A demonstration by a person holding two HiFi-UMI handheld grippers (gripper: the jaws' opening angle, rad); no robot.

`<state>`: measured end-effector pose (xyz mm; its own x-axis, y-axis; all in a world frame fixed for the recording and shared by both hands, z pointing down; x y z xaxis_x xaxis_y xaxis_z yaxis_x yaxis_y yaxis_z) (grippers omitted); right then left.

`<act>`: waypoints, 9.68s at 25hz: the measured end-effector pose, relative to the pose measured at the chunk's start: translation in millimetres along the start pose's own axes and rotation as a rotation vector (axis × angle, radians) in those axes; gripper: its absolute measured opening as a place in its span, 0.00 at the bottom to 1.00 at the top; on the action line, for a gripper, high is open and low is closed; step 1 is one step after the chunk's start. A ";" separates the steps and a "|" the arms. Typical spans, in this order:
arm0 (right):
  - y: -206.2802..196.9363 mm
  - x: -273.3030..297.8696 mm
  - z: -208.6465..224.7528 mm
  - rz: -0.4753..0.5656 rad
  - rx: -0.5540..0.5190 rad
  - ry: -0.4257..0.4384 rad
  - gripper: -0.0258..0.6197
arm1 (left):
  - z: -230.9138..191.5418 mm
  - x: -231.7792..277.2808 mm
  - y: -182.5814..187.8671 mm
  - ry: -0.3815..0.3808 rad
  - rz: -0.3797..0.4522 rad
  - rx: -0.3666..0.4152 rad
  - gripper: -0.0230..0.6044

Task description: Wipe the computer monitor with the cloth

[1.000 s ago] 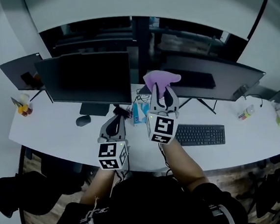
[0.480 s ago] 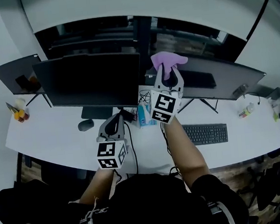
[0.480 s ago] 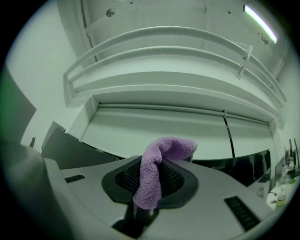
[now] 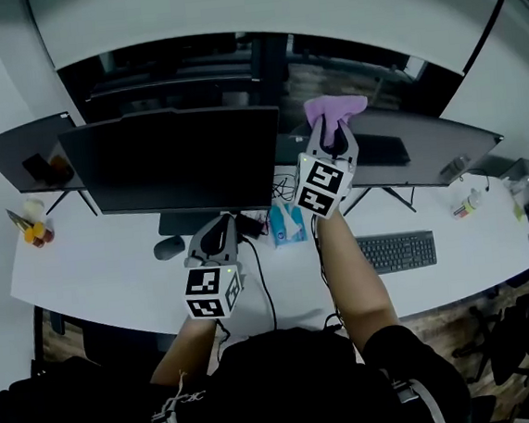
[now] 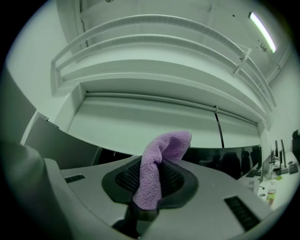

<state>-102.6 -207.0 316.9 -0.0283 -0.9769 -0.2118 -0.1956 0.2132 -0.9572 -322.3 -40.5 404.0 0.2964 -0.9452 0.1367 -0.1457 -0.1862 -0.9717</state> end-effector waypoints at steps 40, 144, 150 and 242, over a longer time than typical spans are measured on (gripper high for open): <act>-131.1 -8.6 -22.0 -0.323 0.038 0.020 0.19 | -30.8 15.3 -21.9 -0.067 -0.088 -0.005 0.06; -406.9 12.3 270.1 -0.536 0.624 0.252 0.16 | 212.9 167.5 -111.6 -0.005 -0.356 0.094 0.06; -413.6 11.6 302.5 -0.530 0.641 0.172 0.16 | 227.2 181.4 -112.7 -0.045 -0.362 0.099 0.06; -334.4 43.6 643.7 -0.323 0.351 -0.176 0.16 | 321.9 245.8 -124.9 -0.277 -0.396 0.207 0.06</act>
<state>592.6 -311.6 500.9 0.1507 -0.9830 0.1052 0.1754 -0.0781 -0.9814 72.6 -163.3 496.9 0.5333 -0.7017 0.4724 0.2090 -0.4319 -0.8774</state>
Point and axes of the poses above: the fingertips, and each gripper's own axes: x forward along the fingers, z to its right, y out of its top, the point moved 10 cm from there along -x, backward along the fingers, and after that the axes turned 5 degrees about -x, right-handed, at the moved point
